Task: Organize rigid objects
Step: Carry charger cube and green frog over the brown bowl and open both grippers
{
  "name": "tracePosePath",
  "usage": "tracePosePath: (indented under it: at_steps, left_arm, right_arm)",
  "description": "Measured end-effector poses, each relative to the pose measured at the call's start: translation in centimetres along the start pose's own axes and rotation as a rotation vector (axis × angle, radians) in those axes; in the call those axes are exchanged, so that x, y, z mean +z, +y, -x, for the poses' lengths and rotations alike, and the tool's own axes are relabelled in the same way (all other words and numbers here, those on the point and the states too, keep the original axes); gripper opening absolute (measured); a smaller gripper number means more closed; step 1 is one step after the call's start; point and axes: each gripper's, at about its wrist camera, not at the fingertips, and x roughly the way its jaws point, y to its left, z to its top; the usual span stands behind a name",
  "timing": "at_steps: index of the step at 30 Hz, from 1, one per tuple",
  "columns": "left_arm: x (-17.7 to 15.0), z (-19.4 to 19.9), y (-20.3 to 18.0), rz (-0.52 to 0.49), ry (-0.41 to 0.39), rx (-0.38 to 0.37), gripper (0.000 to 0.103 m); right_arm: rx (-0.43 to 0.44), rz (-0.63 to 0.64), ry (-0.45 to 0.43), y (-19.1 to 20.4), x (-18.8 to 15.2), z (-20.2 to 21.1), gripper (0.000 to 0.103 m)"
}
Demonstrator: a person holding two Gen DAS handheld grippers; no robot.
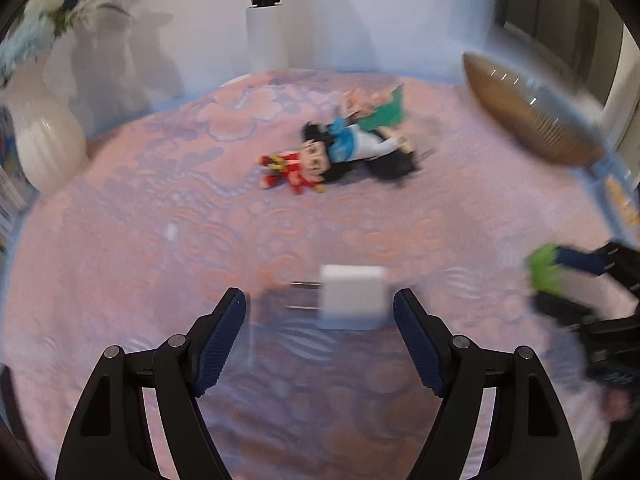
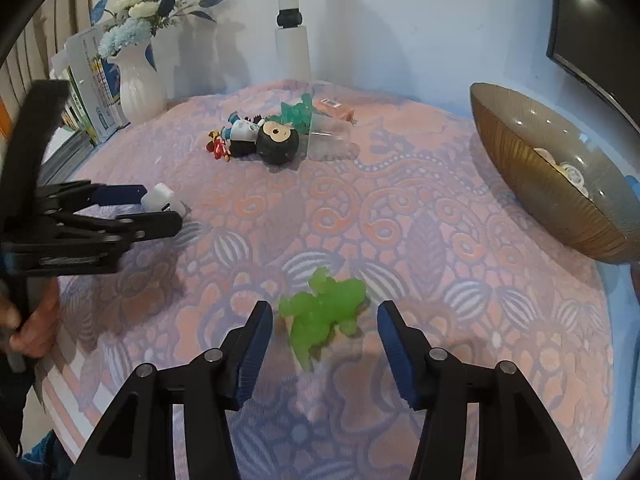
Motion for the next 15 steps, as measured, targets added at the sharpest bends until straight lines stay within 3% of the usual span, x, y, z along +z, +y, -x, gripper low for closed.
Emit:
tracePosePath:
  at_steps: [5, 8, 12, 15]
  left_arm:
    - [-1.3, 1.9, 3.4, 0.033, -0.044, -0.026, 0.078]
    - [-1.7, 2.1, 6.3, 0.098, -0.037, 0.036, 0.078]
    - [-2.3, 2.6, 7.5, 0.169, -0.046, -0.092, 0.074]
    - [-2.3, 2.7, 5.3, 0.117, -0.053, -0.16, 0.074]
  right_arm:
    - [0.032, -0.053, 0.008, -1.1, 0.2, -0.3, 0.057]
    - [0.025, -0.038, 0.01, -0.9, 0.3, -0.3, 0.057]
    - [0.033, -0.032, 0.006, -0.8, 0.2, -0.1, 0.057]
    - [0.04, -0.049, 0.016, -1.0, 0.1, 0.1, 0.057]
